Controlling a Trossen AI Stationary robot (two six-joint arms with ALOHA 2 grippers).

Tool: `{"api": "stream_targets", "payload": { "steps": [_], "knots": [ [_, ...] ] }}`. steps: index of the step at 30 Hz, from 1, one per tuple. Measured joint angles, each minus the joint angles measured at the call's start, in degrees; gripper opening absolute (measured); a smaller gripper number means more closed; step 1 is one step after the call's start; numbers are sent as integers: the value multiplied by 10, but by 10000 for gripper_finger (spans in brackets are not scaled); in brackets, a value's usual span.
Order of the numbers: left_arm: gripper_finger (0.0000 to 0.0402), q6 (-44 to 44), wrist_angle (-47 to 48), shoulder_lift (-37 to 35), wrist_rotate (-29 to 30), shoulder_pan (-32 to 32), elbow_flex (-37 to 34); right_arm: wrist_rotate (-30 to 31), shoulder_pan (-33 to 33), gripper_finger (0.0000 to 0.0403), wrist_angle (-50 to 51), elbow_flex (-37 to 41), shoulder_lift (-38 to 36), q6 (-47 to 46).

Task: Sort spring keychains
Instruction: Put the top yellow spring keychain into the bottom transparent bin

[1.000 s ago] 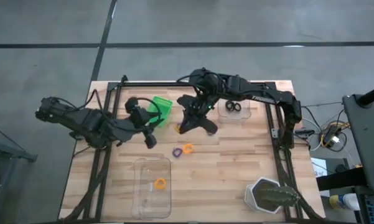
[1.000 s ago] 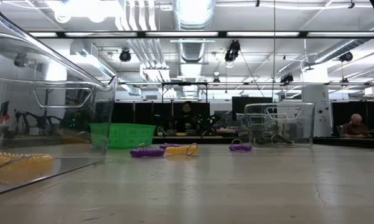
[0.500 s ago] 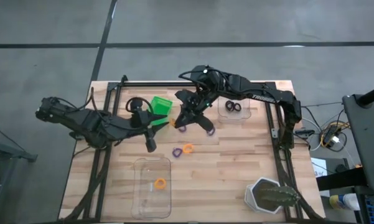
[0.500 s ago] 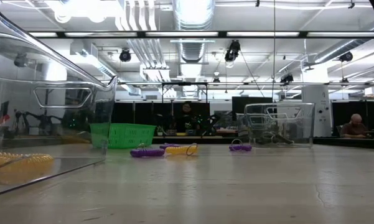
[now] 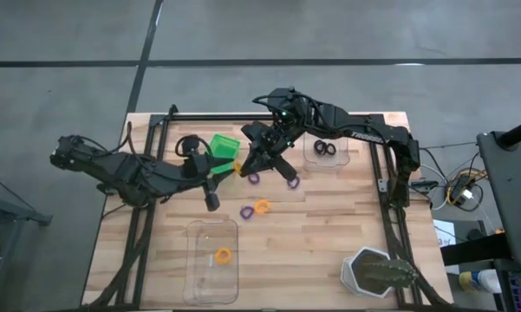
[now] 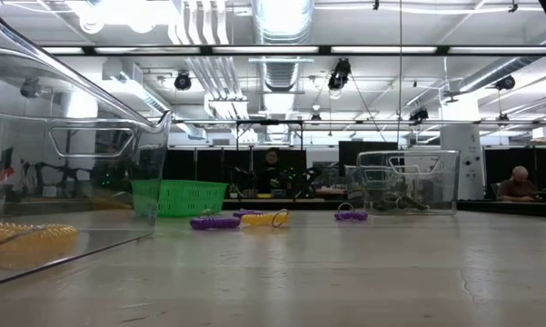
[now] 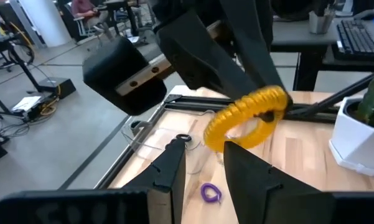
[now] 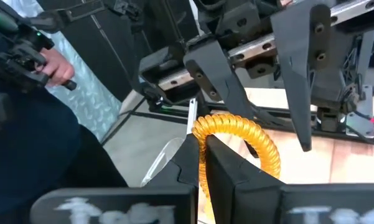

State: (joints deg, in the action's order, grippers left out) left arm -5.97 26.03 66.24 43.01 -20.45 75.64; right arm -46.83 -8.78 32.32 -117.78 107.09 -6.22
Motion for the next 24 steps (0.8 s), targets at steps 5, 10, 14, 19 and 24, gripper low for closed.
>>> {"api": "stream_targets", "payload": {
  "steps": [5,10,14,19,24],
  "knots": [
    [103,23,-27,0,1,2,0,2,0,8,-16,1,0,-2],
    [103,26,-32,0,1,3,0,3,0,8,-27,2,0,-6],
    [103,26,-43,0,1,3,0,3,0,8,-27,2,0,-10],
    [82,24,-54,0,1,5,0,3,0,8,-27,2,0,-12],
    [27,21,-55,0,-7,5,0,3,0,8,-27,2,0,-13]
  ]
}}
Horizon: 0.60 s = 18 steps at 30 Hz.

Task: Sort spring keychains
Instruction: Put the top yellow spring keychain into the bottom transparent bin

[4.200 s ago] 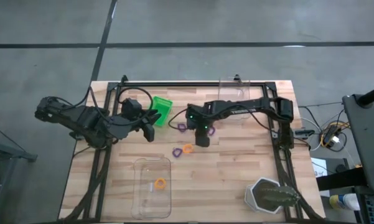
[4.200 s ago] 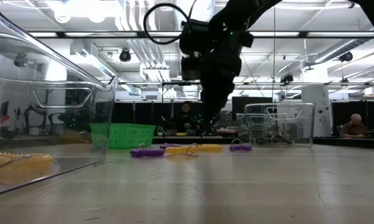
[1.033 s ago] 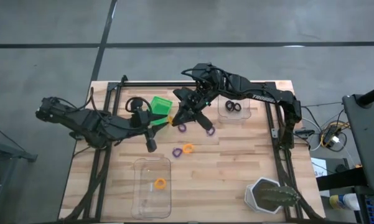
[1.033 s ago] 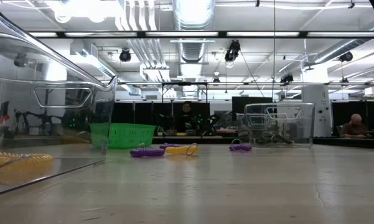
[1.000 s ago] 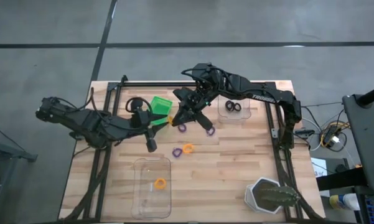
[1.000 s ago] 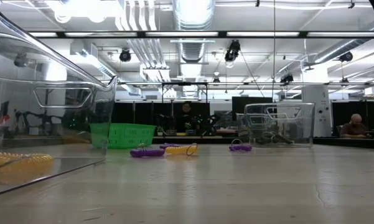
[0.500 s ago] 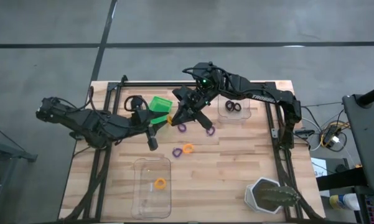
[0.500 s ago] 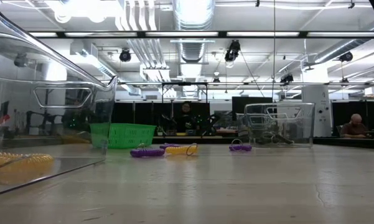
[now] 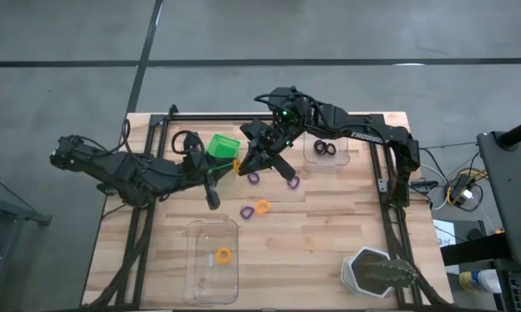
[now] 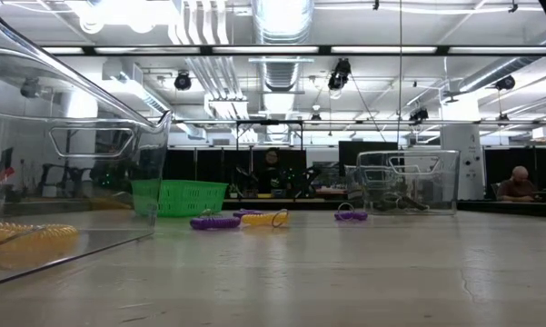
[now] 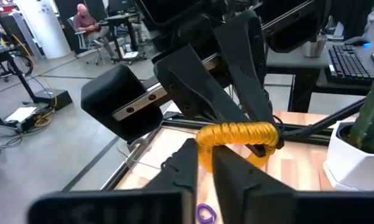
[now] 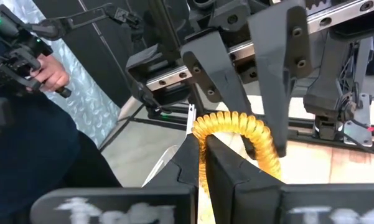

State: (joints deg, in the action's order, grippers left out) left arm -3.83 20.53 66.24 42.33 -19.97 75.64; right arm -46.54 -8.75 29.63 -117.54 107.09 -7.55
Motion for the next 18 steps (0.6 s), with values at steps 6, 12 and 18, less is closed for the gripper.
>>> {"api": "stream_targets", "payload": {
  "steps": [6,12,18],
  "knots": [
    [1,-17,0,0,0,3,0,0,0,8,0,0,0,0],
    [0,-23,1,0,-24,5,0,0,0,8,0,0,0,0],
    [8,-22,1,0,-18,5,0,-15,0,8,-14,1,0,-10]
  ]
}}
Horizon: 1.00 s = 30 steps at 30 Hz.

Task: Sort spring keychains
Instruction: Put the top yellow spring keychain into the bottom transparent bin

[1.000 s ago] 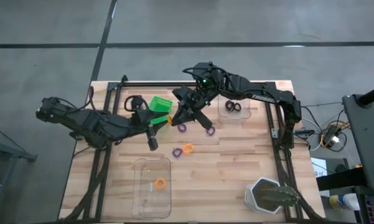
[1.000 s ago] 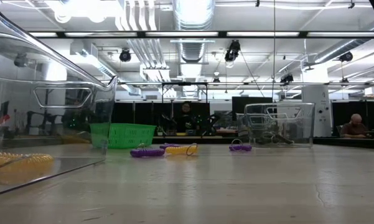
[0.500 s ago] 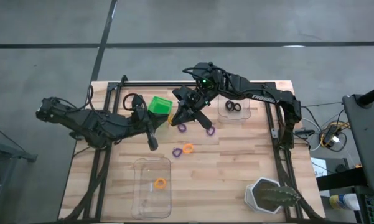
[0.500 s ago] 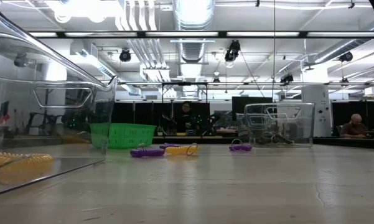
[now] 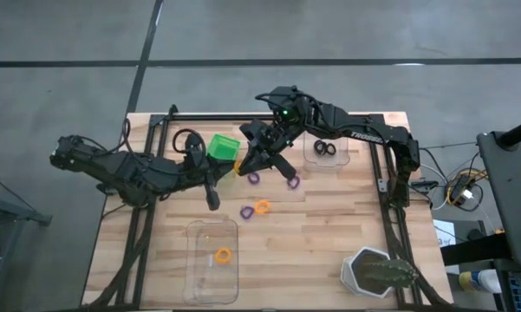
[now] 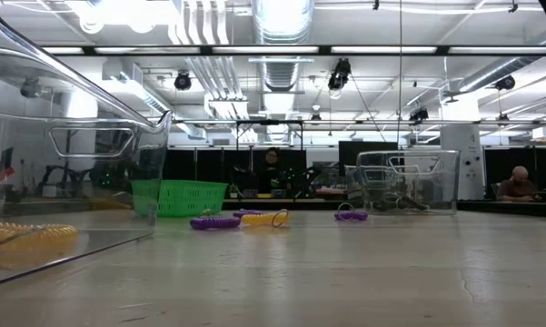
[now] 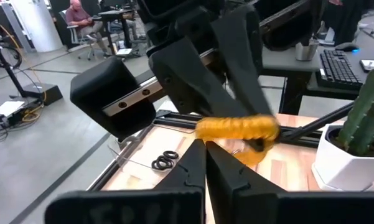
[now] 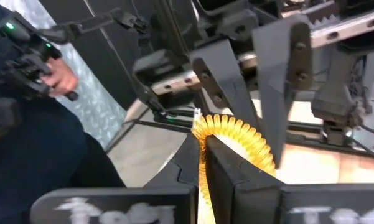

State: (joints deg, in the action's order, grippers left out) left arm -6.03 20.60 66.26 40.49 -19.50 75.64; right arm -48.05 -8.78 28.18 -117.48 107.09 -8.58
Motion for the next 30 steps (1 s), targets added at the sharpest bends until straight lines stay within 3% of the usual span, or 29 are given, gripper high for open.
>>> {"api": "stream_targets", "payload": {
  "steps": [7,17,30],
  "knots": [
    [55,4,0,0,36,0,0,-6,0,8,-9,0,0,-11],
    [126,1,-1,4,40,0,-1,-18,0,8,-26,0,0,-17],
    [133,14,-68,4,17,-3,-1,-22,-1,8,-36,0,0,-21]
  ]
}}
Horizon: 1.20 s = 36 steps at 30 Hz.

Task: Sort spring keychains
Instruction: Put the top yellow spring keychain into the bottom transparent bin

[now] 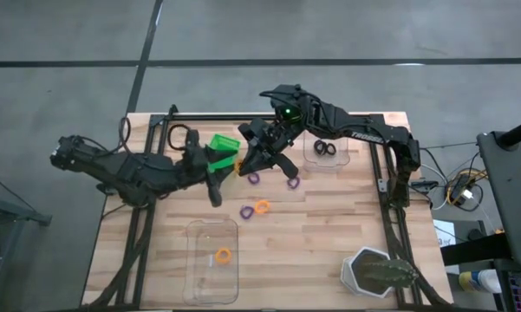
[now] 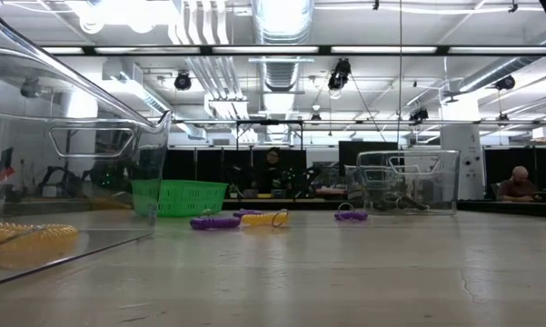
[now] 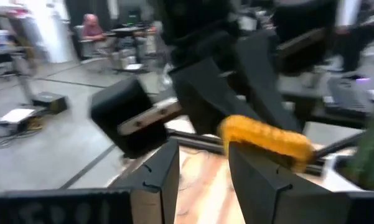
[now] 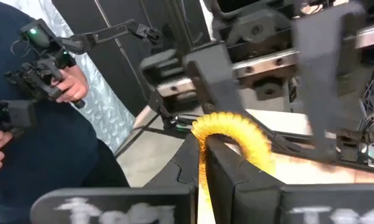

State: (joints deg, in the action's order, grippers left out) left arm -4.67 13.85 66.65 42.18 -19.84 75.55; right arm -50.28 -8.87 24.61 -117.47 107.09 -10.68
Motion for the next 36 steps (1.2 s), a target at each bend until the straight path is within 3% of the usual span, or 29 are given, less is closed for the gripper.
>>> {"api": "stream_targets", "payload": {
  "steps": [26,36],
  "knots": [
    [133,5,-10,0,-16,11,0,-25,-8,8,-14,0,-3,-25],
    [88,3,-29,0,-24,11,0,-23,-8,8,-15,0,-3,-27]
  ]
}}
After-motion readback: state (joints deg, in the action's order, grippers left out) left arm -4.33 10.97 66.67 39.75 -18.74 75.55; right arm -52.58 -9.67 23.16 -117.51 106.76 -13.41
